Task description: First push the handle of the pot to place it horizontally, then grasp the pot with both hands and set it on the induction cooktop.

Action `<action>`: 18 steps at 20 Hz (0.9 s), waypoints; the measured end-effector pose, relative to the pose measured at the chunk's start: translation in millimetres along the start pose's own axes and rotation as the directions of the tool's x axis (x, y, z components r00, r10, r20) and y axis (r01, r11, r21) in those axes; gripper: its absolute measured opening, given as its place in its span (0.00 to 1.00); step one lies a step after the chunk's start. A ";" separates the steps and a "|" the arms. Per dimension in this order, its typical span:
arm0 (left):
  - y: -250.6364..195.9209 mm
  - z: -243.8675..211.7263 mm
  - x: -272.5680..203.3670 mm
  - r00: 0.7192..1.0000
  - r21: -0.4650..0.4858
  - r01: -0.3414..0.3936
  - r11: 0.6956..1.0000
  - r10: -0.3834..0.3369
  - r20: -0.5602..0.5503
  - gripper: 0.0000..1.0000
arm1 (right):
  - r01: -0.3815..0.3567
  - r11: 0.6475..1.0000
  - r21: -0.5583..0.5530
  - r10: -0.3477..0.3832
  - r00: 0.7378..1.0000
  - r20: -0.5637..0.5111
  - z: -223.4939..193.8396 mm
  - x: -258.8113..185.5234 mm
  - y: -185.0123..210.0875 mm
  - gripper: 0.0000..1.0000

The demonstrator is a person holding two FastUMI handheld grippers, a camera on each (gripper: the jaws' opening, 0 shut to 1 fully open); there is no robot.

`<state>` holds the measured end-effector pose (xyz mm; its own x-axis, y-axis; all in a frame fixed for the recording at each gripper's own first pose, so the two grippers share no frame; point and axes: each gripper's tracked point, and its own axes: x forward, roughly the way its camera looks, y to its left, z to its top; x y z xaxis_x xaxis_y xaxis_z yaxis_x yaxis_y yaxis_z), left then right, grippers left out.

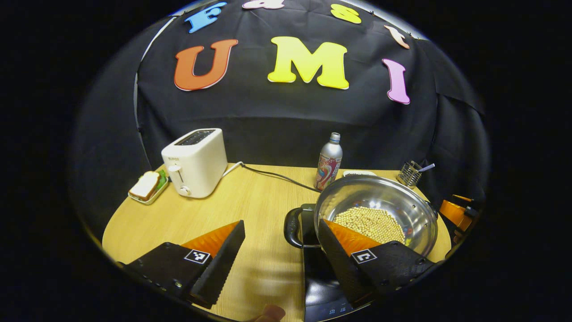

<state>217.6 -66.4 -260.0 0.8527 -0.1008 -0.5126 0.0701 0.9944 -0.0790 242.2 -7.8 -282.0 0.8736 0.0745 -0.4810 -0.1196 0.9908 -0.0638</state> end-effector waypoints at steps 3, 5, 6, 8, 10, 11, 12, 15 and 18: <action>5.0 13.4 -33.3 0.996 0.001 -0.026 1.000 0.026 0.080 0.97 | 0.008 1.000 -0.007 -0.008 0.999 0.049 7.2 -25.5 -0.7 0.90; 14.5 19.0 -55.9 0.988 0.005 -0.074 0.997 0.072 0.135 0.96 | 0.005 1.000 -0.016 -0.004 0.996 0.092 12.3 -45.5 2.5 0.90; 15.9 21.6 -68.5 0.982 0.001 -0.091 0.996 0.090 0.164 0.96 | 0.005 1.000 -0.013 -0.003 0.994 0.113 13.8 -56.5 3.4 0.90; 10.4 23.4 -95.6 0.970 -0.011 -0.099 0.995 0.099 0.220 0.96 | -0.009 1.000 0.002 0.009 0.988 0.153 17.8 -81.3 8.0 0.90; 4.2 24.4 -119.8 0.960 -0.021 -0.087 0.996 0.089 0.266 0.96 | -0.024 1.000 0.011 0.022 0.981 0.192 22.7 -107.4 11.2 0.92; -0.9 23.1 -133.9 0.955 -0.022 -0.078 0.997 0.081 0.286 0.96 | -0.023 1.000 0.007 0.021 0.977 0.214 26.5 -120.8 11.5 1.00; -4.9 23.4 -147.6 0.950 -0.021 -0.074 0.997 0.077 0.303 0.96 | -0.015 1.000 0.004 0.014 0.970 0.242 30.2 -135.0 8.6 1.00; -20.7 30.2 -189.4 0.932 -0.001 -0.038 0.999 0.036 0.360 0.96 | 0.020 1.000 -0.002 -0.019 0.945 0.327 43.7 -185.2 3.9 1.00; -18.8 45.4 -233.4 0.905 -0.001 -0.047 0.999 0.043 0.424 0.96 | 0.052 0.999 0.005 -0.050 0.922 0.384 55.2 -235.1 1.4 1.00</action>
<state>40.7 -60.1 -100.0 0.9939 -0.0356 -0.1046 0.0299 0.9980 -0.0555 62.8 -17.6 -120.8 0.9925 0.0622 -0.1048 -0.0712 0.9939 -0.0844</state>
